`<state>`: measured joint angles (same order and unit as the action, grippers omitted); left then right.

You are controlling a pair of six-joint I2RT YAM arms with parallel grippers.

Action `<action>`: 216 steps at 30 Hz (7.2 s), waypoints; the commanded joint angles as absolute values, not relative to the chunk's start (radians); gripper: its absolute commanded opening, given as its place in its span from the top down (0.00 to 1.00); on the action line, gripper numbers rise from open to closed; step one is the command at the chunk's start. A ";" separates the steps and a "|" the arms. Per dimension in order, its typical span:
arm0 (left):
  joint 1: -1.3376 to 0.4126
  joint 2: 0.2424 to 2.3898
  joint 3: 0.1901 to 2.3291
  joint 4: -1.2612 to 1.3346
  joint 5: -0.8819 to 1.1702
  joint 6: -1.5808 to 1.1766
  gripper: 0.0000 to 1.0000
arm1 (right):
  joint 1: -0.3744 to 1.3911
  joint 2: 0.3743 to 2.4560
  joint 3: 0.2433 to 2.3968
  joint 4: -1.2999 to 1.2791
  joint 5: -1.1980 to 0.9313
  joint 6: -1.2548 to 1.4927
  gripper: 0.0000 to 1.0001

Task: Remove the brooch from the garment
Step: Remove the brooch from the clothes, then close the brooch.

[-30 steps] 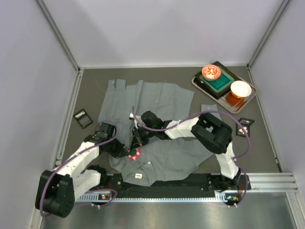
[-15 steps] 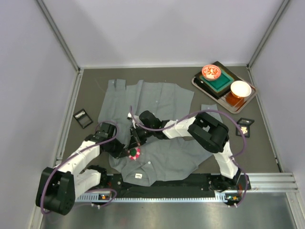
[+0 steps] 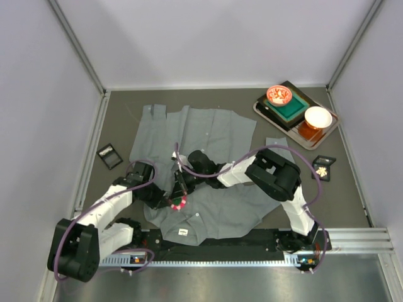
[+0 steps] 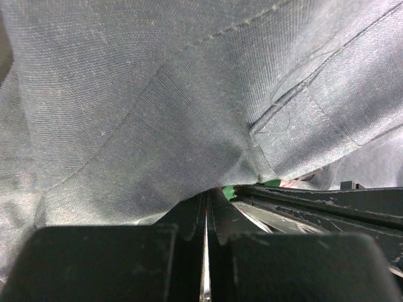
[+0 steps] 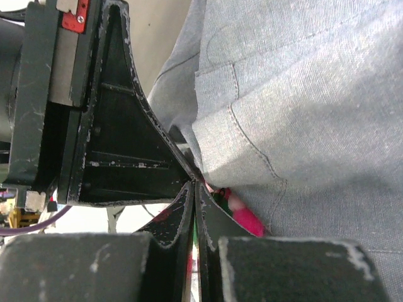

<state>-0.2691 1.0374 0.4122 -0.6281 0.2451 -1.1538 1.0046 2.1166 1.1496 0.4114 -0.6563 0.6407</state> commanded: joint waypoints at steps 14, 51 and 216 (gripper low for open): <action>-0.268 1.006 0.466 -0.650 0.224 -1.085 1.00 | 0.954 2.183 1.020 0.617 -0.637 0.712 1.00; -0.268 0.971 0.569 -0.716 0.097 -1.118 0.87 | 0.919 1.841 0.924 0.420 -0.575 0.617 0.57; -0.604 1.131 0.776 -0.161 1.065 -0.609 0.88 | 0.778 1.385 1.157 -0.609 -0.846 -0.072 0.84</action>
<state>-0.6025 1.1431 0.7368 -0.2070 1.0565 -0.6250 0.7826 1.4021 1.1152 -0.6285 -0.9810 -0.0822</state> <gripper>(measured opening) 0.199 0.086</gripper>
